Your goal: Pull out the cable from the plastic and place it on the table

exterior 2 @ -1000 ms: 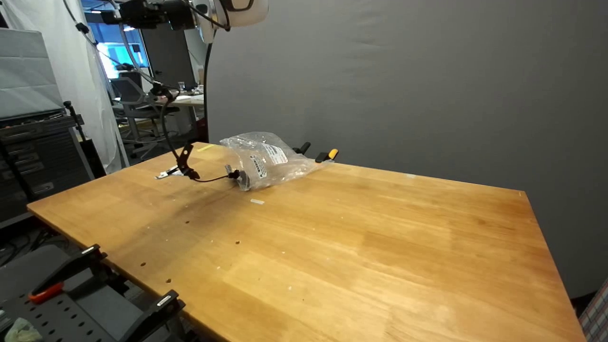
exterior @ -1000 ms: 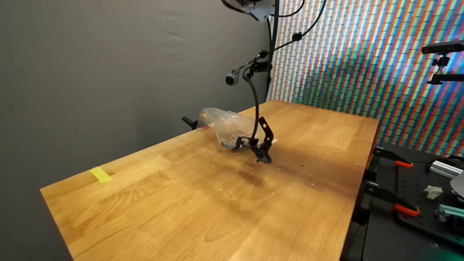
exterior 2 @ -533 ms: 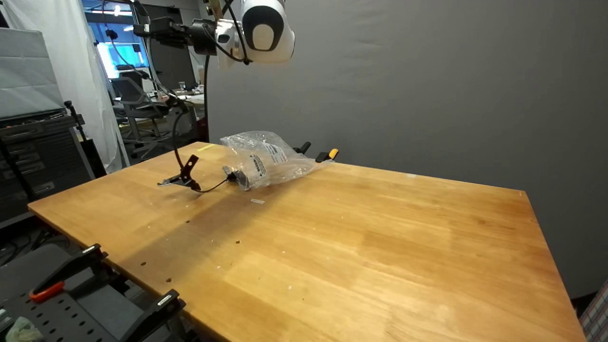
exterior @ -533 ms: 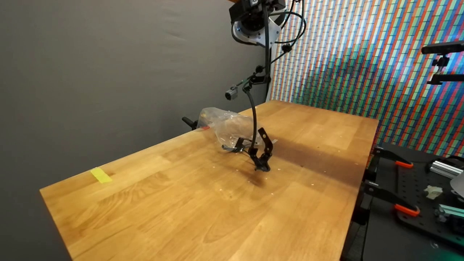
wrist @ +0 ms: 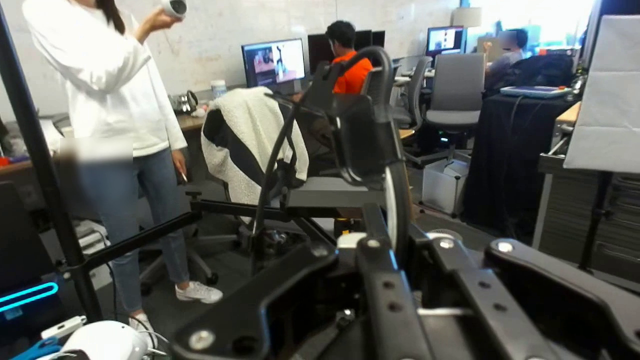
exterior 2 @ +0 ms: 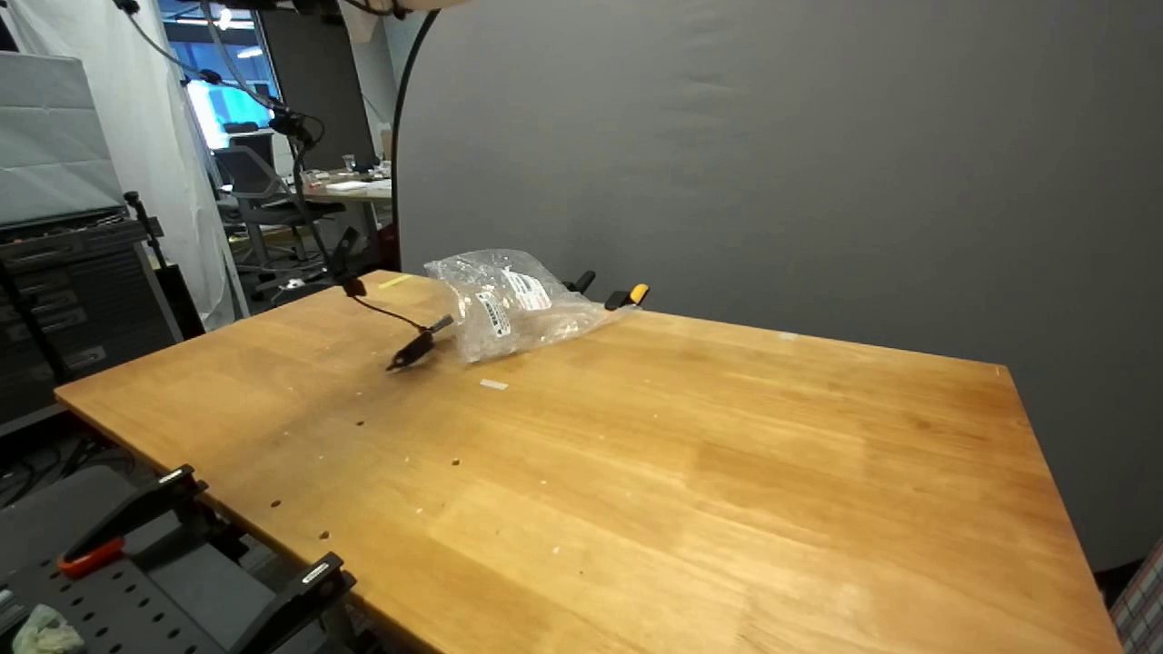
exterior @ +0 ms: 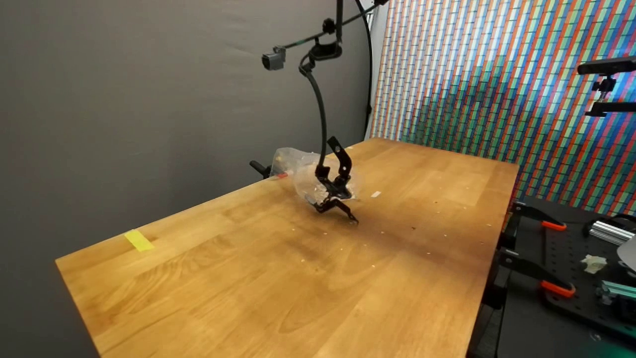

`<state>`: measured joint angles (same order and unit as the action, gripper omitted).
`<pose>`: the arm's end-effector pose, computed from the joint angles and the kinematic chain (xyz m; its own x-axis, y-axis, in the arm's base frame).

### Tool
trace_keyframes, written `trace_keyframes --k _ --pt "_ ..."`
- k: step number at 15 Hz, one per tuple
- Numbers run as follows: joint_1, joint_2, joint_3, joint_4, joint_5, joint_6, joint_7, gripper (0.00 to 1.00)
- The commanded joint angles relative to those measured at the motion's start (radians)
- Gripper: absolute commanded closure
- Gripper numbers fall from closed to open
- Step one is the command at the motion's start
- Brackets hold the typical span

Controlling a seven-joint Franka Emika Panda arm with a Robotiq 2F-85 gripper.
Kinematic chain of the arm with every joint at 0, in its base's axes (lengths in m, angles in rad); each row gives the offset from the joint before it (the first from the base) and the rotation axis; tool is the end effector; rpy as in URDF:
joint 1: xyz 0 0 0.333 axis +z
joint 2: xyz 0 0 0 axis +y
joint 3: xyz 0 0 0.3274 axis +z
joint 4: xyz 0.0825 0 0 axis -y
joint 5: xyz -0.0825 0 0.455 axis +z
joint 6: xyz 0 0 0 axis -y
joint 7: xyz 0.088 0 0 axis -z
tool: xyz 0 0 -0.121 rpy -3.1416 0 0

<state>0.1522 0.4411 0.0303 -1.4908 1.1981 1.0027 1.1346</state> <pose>0.6233 0.2529 0.4581 0.0246 -0.1027 -0.9944 -0.6695 -0.7404 0.0599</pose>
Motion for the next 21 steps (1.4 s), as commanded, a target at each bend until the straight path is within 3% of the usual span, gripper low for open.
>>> trace_keyframes --k 1,5,12,17,21 --pt "0.047 -0.029 0.034 0.055 -0.032 0.072 -0.050 0.98" --pt "0.067 -0.024 0.034 0.072 -0.132 0.141 -0.125 0.98" --pt "0.012 -0.061 0.002 0.001 -0.237 0.257 -0.279 0.98" --pt "-0.048 -0.096 -0.026 -0.110 -0.273 0.246 -0.377 0.98" --pt "-0.094 -0.119 -0.078 -0.228 -0.405 0.246 -0.490 0.98"
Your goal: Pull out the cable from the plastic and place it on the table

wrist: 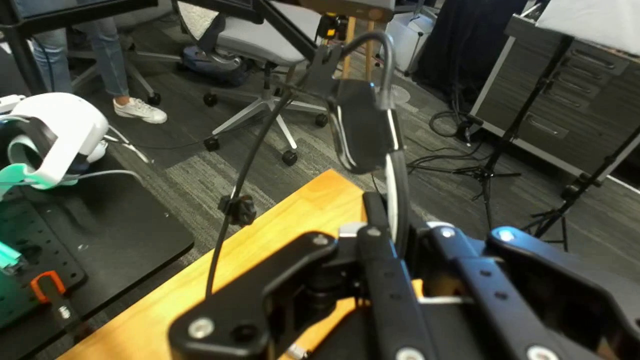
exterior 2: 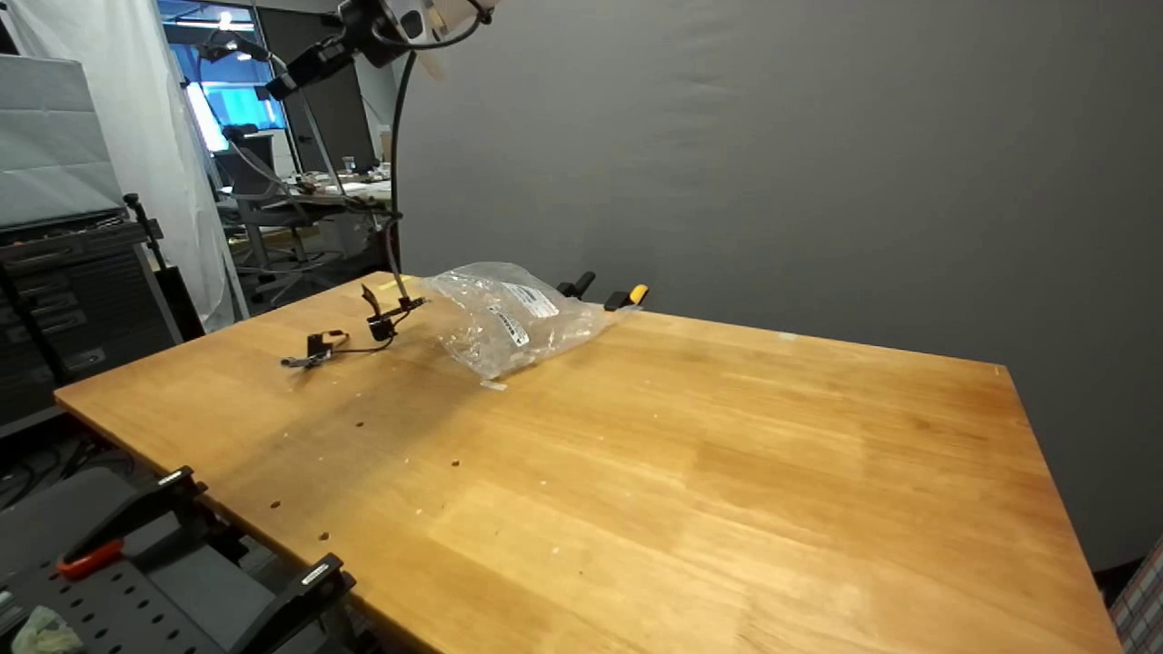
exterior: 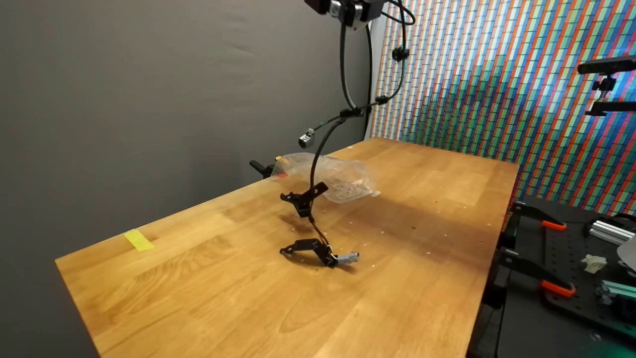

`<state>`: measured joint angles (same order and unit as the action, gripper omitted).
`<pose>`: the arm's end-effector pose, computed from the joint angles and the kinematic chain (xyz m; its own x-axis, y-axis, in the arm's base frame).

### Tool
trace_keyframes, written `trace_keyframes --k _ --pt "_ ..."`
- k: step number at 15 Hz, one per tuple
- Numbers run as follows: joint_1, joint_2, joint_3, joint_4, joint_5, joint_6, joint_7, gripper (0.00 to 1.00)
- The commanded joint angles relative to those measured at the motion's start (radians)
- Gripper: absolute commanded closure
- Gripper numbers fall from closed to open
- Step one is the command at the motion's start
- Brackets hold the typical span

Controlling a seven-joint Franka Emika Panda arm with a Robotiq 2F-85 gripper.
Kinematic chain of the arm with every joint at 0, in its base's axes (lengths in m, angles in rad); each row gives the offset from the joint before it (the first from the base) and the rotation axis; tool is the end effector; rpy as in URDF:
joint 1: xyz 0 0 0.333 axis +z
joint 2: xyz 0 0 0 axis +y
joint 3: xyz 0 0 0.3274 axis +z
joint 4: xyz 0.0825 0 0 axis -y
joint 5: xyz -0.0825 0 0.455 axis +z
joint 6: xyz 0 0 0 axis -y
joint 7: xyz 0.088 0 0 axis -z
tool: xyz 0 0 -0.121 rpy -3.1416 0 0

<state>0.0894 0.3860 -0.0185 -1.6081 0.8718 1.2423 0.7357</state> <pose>0.6414 0.1565 0.3908 0.3830 -0.2279 -0.8952 -0.7066 -0.6965 -0.1250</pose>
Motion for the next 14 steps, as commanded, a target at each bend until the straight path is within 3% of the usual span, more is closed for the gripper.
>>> trace_keyframes --k 1,5,9,14 --pt "-0.044 -0.065 -0.045 -0.131 -0.116 0.021 -0.124 0.98" --pt "-0.089 -0.057 -0.105 -0.186 -0.233 0.136 -0.209 0.98" --pt "-0.124 -0.046 -0.144 -0.248 -0.330 0.393 -0.286 0.98" --pt "-0.146 -0.034 -0.169 -0.335 -0.541 0.692 -0.322 0.98"
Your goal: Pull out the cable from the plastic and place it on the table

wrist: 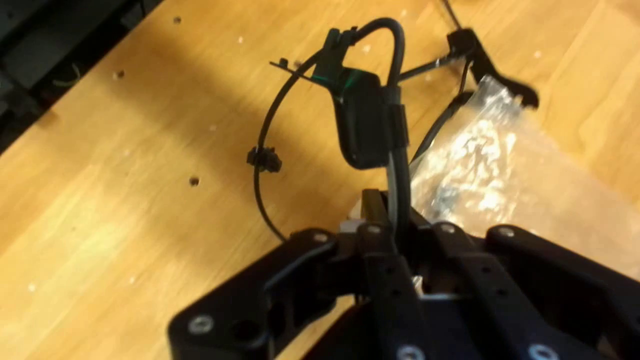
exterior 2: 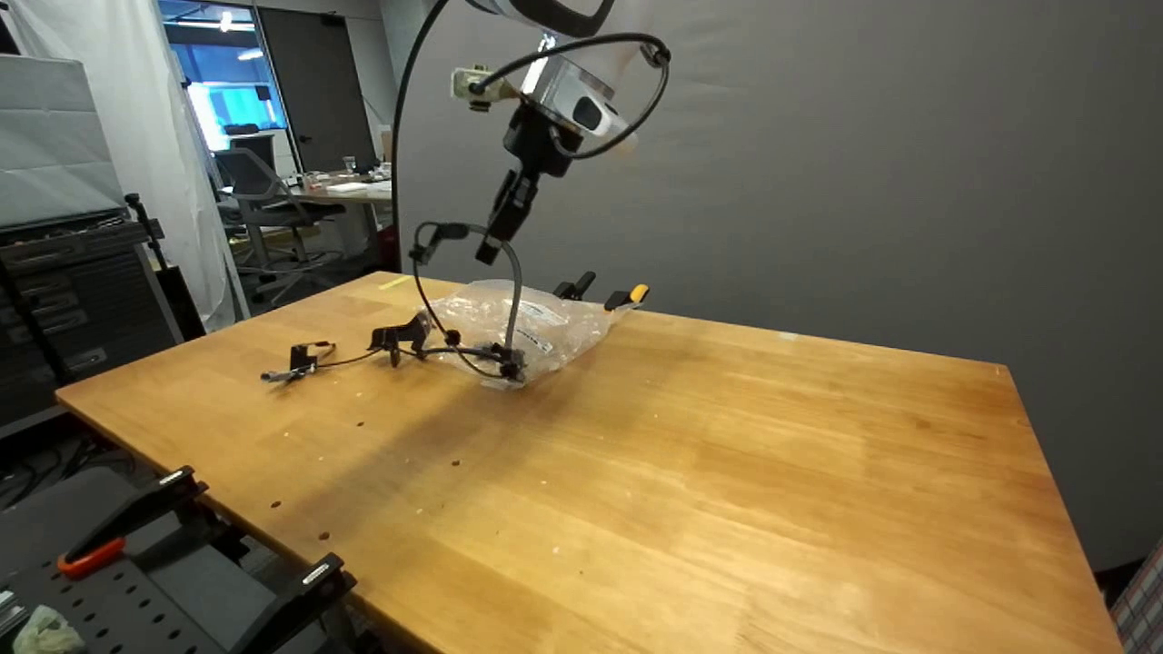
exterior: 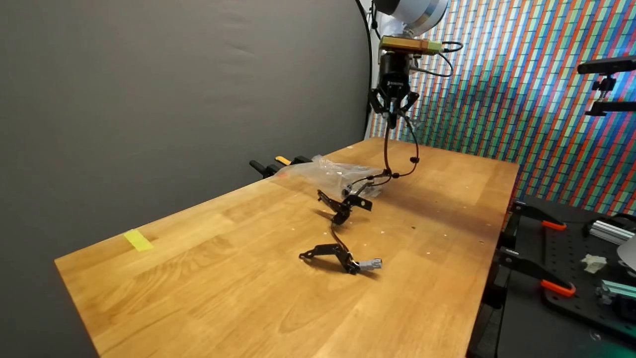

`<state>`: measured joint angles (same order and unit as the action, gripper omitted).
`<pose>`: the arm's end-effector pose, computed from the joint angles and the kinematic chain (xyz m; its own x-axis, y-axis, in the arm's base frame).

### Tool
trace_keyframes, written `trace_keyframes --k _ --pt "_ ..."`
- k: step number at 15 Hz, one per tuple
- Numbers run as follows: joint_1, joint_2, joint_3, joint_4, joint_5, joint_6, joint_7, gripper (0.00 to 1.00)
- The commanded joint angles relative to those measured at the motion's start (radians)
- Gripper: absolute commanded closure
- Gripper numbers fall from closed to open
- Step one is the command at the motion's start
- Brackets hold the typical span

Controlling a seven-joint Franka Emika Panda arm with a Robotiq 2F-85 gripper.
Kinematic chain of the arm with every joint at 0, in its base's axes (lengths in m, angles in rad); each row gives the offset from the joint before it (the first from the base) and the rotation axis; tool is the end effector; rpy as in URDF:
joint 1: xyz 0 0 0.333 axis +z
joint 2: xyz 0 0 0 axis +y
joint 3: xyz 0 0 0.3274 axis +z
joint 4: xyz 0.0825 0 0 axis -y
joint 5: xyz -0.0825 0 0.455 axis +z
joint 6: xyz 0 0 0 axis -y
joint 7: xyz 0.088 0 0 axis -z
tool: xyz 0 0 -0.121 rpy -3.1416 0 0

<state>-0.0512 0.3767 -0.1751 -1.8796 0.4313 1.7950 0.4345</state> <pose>0.6258 -0.0999 0.2432 0.5697 -0.6367 -0.5196 -0.7650 -0.6419 -0.0522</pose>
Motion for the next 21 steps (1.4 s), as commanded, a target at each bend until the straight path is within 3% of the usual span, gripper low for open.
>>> trace_keyframes --k 1,8,9,10,12,16,19,21 --pt "-0.006 -0.024 -0.018 -0.082 -0.146 0.194 -0.015 0.98" --pt "0.021 -0.014 -0.090 -0.217 -0.520 0.531 0.076 0.97" --pt "0.029 -0.014 -0.106 -0.235 -0.585 0.566 0.104 0.93" --pt "0.041 -0.014 -0.125 -0.250 -0.655 0.592 0.140 0.68" --pt "0.071 -0.015 -0.166 -0.271 -0.802 0.636 0.225 0.64" --pt "0.134 -0.049 -0.212 -0.284 -1.062 0.660 0.414 0.35" --pt "0.161 -0.117 -0.185 -0.285 -1.219 0.642 0.557 0.11" --pt "0.158 -0.176 -0.135 -0.292 -1.251 0.621 0.615 0.00"
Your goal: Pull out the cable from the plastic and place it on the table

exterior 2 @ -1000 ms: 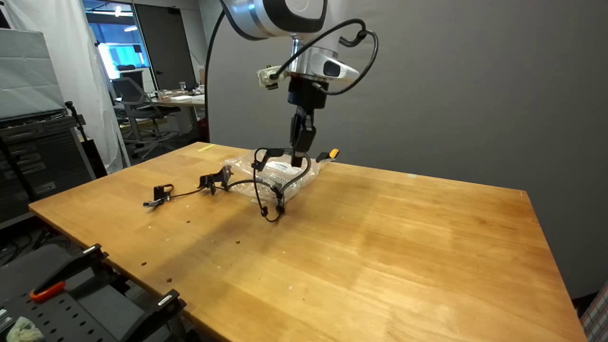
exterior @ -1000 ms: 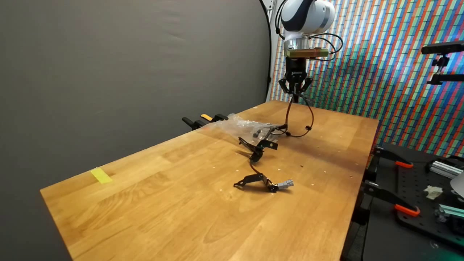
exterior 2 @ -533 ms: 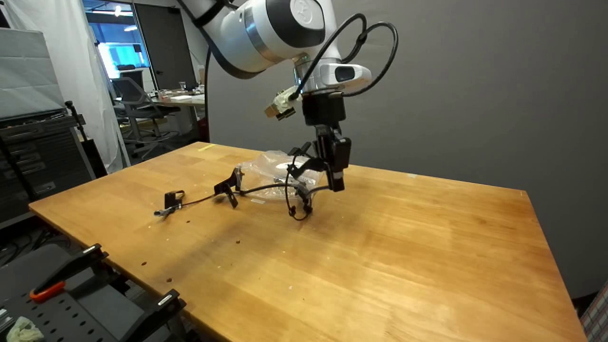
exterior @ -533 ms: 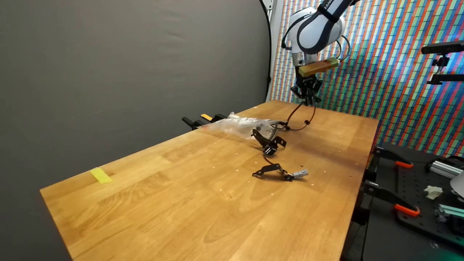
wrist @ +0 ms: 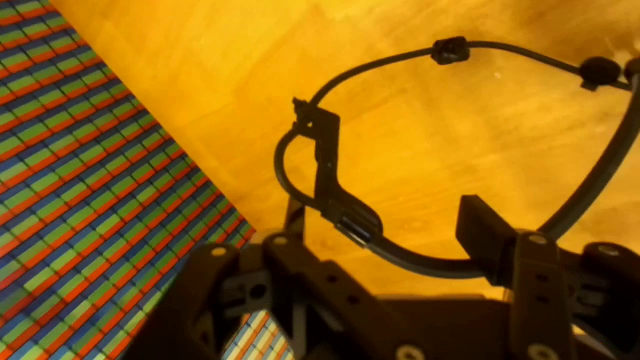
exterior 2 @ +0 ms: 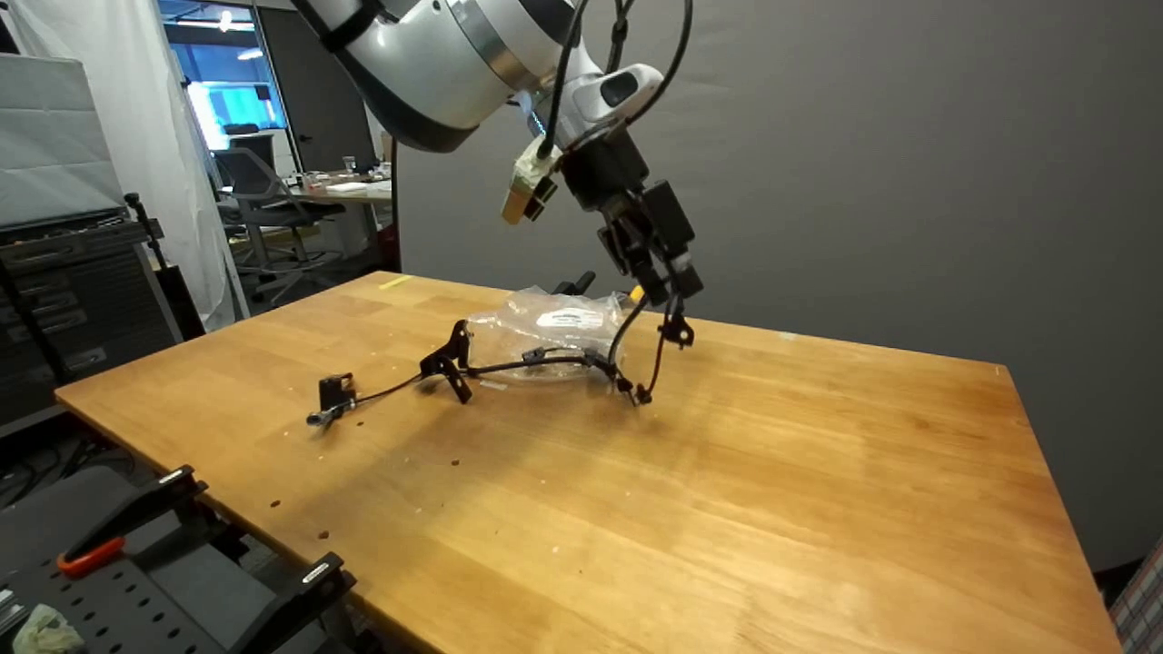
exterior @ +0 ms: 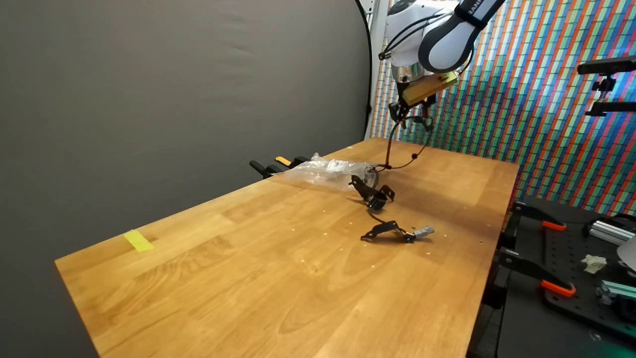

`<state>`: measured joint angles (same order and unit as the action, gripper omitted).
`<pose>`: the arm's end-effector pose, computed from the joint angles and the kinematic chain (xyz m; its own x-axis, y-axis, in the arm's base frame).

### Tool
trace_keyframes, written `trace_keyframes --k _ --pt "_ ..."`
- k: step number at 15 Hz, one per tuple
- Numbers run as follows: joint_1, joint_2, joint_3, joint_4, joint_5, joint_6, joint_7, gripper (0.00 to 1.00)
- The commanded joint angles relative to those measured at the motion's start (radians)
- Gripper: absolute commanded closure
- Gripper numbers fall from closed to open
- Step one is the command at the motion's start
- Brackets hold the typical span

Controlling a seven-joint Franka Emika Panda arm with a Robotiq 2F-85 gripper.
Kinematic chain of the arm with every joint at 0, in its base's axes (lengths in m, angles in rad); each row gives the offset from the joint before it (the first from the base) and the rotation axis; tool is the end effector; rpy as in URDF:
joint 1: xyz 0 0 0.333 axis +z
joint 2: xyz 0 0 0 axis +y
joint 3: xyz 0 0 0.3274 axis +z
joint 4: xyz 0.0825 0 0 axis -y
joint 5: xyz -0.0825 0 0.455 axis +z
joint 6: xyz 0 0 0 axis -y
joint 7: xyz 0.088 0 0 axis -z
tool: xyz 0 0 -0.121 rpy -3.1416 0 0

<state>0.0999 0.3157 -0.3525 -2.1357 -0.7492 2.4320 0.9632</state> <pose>0.6015 -0.1668 0.2126 0.8181 -0.4786 0.3189 -0.5751 -0.6828 0.4506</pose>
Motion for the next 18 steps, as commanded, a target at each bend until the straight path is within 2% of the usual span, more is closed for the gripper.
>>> trace_keyframes --k 1,5,8,12,18 --pt "0.000 -0.147 0.078 -0.039 -0.044 -0.025 0.090 0.00" --pt "-0.024 -0.243 0.199 -0.054 0.124 -0.047 0.021 0.00" --pt "-0.037 -0.276 0.253 -0.051 0.294 -0.045 -0.075 0.00" --pt "-0.051 -0.301 0.285 -0.036 0.520 -0.068 -0.208 0.00" --pt "-0.052 -0.365 0.317 -0.017 0.727 -0.178 -0.297 0.00"
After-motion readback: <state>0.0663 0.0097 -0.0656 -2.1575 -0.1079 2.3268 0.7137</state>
